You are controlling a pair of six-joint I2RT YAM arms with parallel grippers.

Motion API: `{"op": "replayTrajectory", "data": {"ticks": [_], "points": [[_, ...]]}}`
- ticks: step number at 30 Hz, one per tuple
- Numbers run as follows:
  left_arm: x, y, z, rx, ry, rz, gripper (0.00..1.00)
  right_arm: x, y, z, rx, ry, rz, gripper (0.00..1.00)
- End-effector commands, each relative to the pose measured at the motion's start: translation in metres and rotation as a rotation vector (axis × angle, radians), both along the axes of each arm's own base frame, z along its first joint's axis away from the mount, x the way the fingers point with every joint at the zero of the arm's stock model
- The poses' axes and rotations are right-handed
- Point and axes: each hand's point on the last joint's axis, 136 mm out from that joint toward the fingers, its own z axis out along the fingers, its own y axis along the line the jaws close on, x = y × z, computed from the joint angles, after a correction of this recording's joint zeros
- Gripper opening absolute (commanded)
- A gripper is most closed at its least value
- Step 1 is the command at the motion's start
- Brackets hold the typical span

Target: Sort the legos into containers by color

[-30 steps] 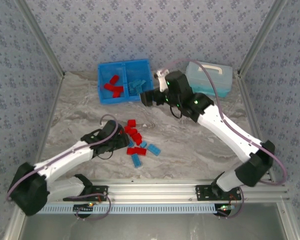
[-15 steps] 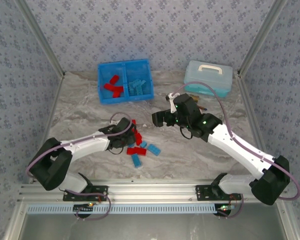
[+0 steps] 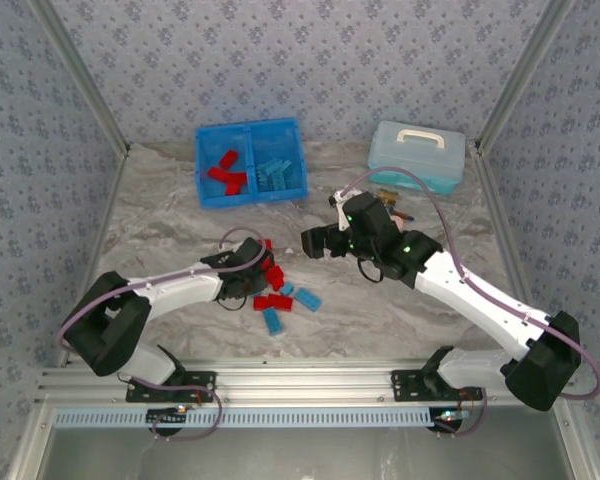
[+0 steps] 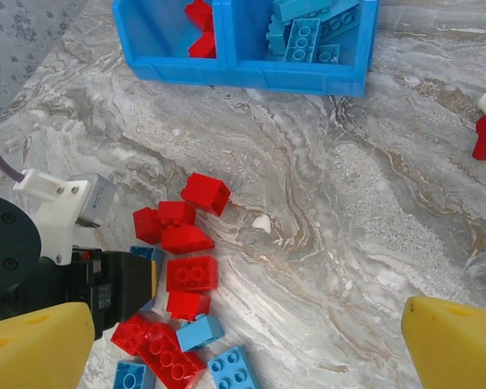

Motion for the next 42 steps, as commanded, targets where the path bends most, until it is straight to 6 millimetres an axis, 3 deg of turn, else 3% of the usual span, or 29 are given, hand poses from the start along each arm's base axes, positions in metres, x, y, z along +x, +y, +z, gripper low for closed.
{"op": "replayTrajectory", "data": {"ticks": [1,8,14,17,20,24,29,32,34,38,42], "points": [[-0.001,0.013,0.018,0.057,-0.018,0.002,0.30,-0.002,-0.003,0.017,0.018,-0.028,-0.020,1.00],[0.046,-0.020,0.141,0.002,-0.273,-0.115,0.25,-0.008,-0.007,0.022,0.019,-0.038,-0.028,1.00],[0.131,-0.041,0.213,0.122,-0.471,-0.137,0.24,-0.007,-0.014,0.008,-0.020,-0.033,-0.054,1.00],[0.179,-0.058,0.226,0.077,-0.529,-0.154,0.24,-0.011,-0.019,0.001,-0.043,-0.013,-0.059,1.00],[0.225,-0.063,0.226,0.138,-0.564,-0.155,0.24,-0.020,-0.023,-0.004,-0.038,0.012,-0.054,1.00],[0.283,-0.058,0.199,0.182,-0.537,-0.122,0.24,-0.030,-0.026,-0.002,-0.004,0.023,-0.053,1.00],[0.338,-0.074,0.170,0.132,-0.527,-0.194,0.30,-0.036,-0.033,0.000,0.008,0.016,-0.073,1.00],[0.358,-0.079,0.154,0.124,-0.493,-0.235,0.35,-0.038,-0.035,0.003,0.012,0.016,-0.067,1.00],[0.367,-0.080,0.155,0.123,-0.508,-0.241,0.38,-0.040,-0.035,0.003,0.007,0.019,-0.060,1.00],[0.375,-0.083,0.179,0.103,-0.579,-0.245,0.54,-0.045,-0.041,-0.012,-0.040,0.054,-0.056,1.00],[0.365,-0.080,0.214,0.074,-0.608,-0.248,0.64,-0.050,-0.046,-0.034,-0.080,0.095,-0.062,1.00]]}}
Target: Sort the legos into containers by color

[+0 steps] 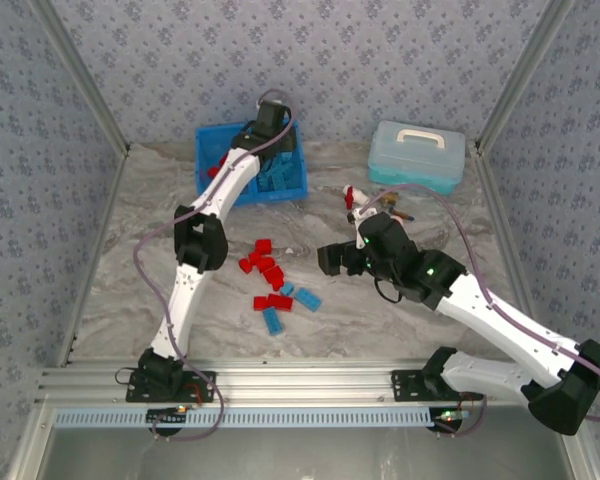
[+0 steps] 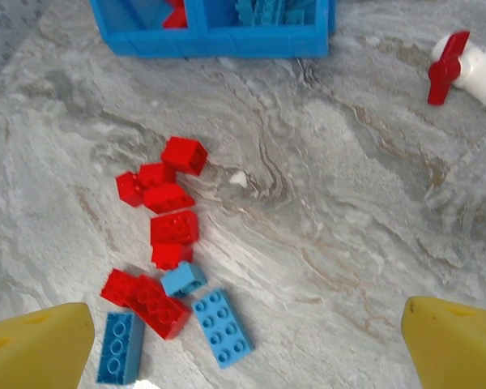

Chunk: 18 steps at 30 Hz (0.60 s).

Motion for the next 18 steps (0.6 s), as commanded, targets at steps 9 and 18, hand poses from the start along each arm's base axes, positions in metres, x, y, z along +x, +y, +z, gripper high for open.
{"op": "replayTrajectory", "data": {"ticks": [9,18], "points": [[-0.114,-0.007,0.161,-0.138,-0.179,-0.162,0.70,-0.028,0.015,-0.078,-0.184,0.118,0.219,1.00],[-0.269,0.024,0.154,-0.115,-0.194,-0.349,0.84,-0.037,0.046,-0.140,-0.401,0.180,0.429,0.99]]}}
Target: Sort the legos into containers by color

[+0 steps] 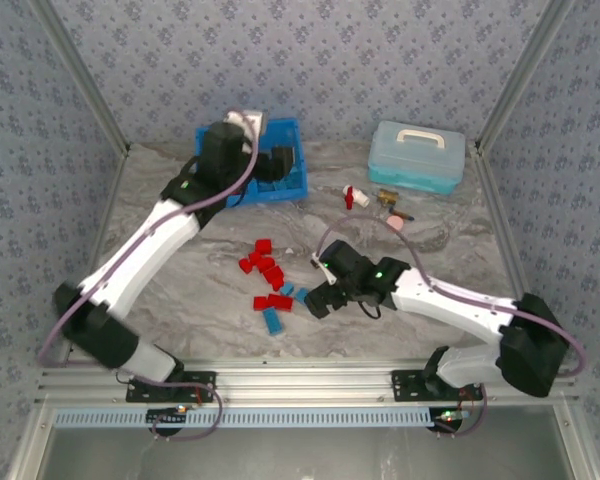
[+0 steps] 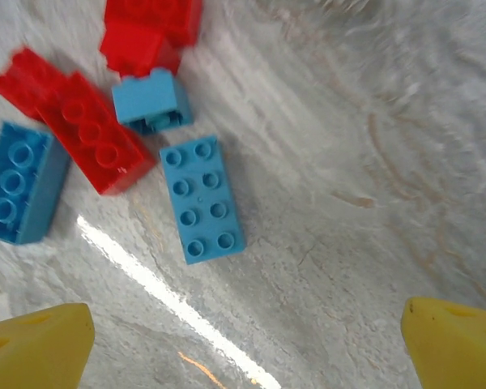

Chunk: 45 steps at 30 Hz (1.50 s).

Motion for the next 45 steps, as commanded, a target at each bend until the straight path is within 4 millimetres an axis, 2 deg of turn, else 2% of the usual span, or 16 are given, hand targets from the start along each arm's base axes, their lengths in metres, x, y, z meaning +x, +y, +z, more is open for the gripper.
{"op": "replayTrajectory", "data": {"ticks": [1,3,8,10,12,13,16,18,20,22,26,29,33,39,43,45], "points": [[-0.031,0.015,-0.030,0.034,0.037,-0.036,0.86,0.004,0.016,-0.014,-0.047,-0.003,0.099,0.99],[-0.053,0.037,-0.047,0.035,0.077,0.014,0.90,0.007,0.023,-0.030,-0.082,0.014,0.127,0.96],[-0.093,0.083,-0.082,0.004,0.105,0.142,0.94,0.012,0.038,-0.066,-0.178,0.035,0.181,0.84],[-0.104,0.096,-0.091,0.006,0.110,0.172,0.95,0.013,0.043,-0.078,-0.199,0.049,0.192,0.72],[-0.113,0.105,-0.101,0.023,0.128,0.186,0.96,0.013,0.045,-0.084,-0.211,0.054,0.192,0.52],[-0.117,0.108,-0.106,0.034,0.139,0.189,0.96,0.013,0.045,-0.086,-0.216,0.054,0.190,0.46],[-0.126,0.115,-0.123,0.058,0.179,0.198,0.97,0.015,0.043,-0.083,-0.213,0.040,0.166,0.34],[-0.130,0.117,-0.133,0.058,0.199,0.199,0.97,0.019,0.041,-0.071,-0.191,0.013,0.138,0.31],[-0.133,0.116,-0.139,0.042,0.209,0.196,0.97,0.023,0.042,-0.049,-0.146,-0.038,0.115,0.29],[-0.134,0.114,-0.138,0.008,0.209,0.192,0.97,0.029,0.044,-0.018,-0.077,-0.109,0.089,0.27],[-0.136,0.109,-0.131,-0.065,0.201,0.180,0.98,0.050,0.047,0.059,0.066,-0.290,0.015,0.27],[-0.138,0.107,-0.126,-0.096,0.199,0.171,0.98,0.077,0.054,0.107,0.158,-0.408,-0.046,0.28],[-0.139,0.106,-0.124,-0.133,0.201,0.171,0.98,0.133,0.070,0.152,0.223,-0.501,-0.117,0.28],[-0.147,0.104,-0.129,-0.174,0.231,0.158,0.98,0.232,0.102,0.160,0.224,-0.541,-0.161,0.28],[-0.156,0.109,-0.132,-0.192,0.259,0.170,0.99,0.293,0.117,0.142,0.203,-0.519,-0.203,0.27],[-0.160,0.111,-0.133,-0.217,0.267,0.176,0.99,0.317,0.123,0.134,0.206,-0.506,-0.219,0.28]]}}
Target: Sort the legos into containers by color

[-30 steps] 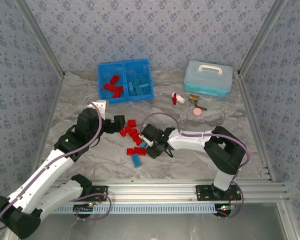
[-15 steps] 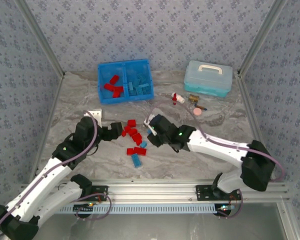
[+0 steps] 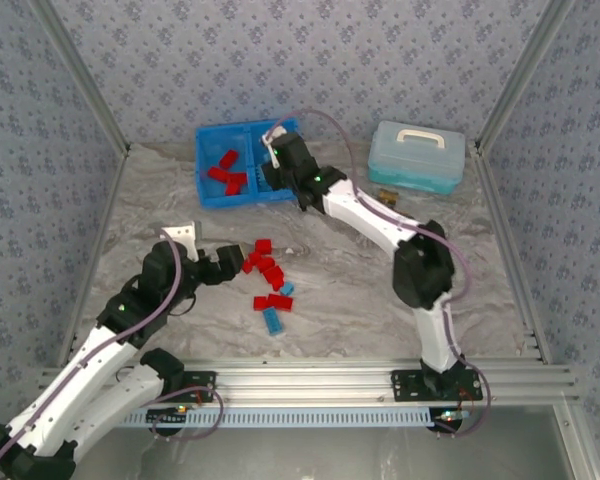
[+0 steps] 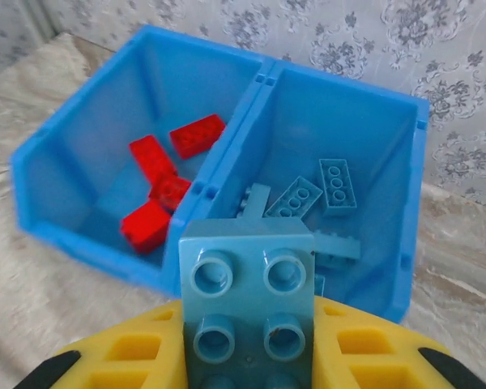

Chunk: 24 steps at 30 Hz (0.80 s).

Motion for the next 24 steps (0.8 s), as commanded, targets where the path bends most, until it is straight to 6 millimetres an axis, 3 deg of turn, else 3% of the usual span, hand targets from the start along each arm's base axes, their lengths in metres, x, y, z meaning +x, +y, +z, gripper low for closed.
{"op": "replayTrajectory", "data": {"ticks": [1,7,11,14,19,24], "points": [[-0.010,0.001,-0.003,-0.060,0.030,0.007,0.99,0.030,0.005,-0.009,-0.013,0.025,-0.006,0.29],[-0.019,0.008,-0.010,-0.086,0.048,0.029,0.99,0.075,0.028,-0.044,0.023,0.033,-0.004,0.31],[-0.023,0.013,-0.016,-0.078,0.064,0.040,0.99,0.091,0.030,-0.063,0.048,0.014,-0.030,0.37],[-0.025,0.016,-0.022,-0.072,0.076,0.055,0.99,0.094,0.030,-0.064,0.070,0.020,-0.031,0.42],[-0.021,0.022,-0.041,-0.038,0.117,0.103,0.99,0.077,0.035,-0.022,0.063,-0.012,0.013,0.61],[-0.010,0.019,-0.059,0.018,0.187,0.133,0.99,0.041,0.023,0.034,0.071,-0.001,0.018,0.64]]}}
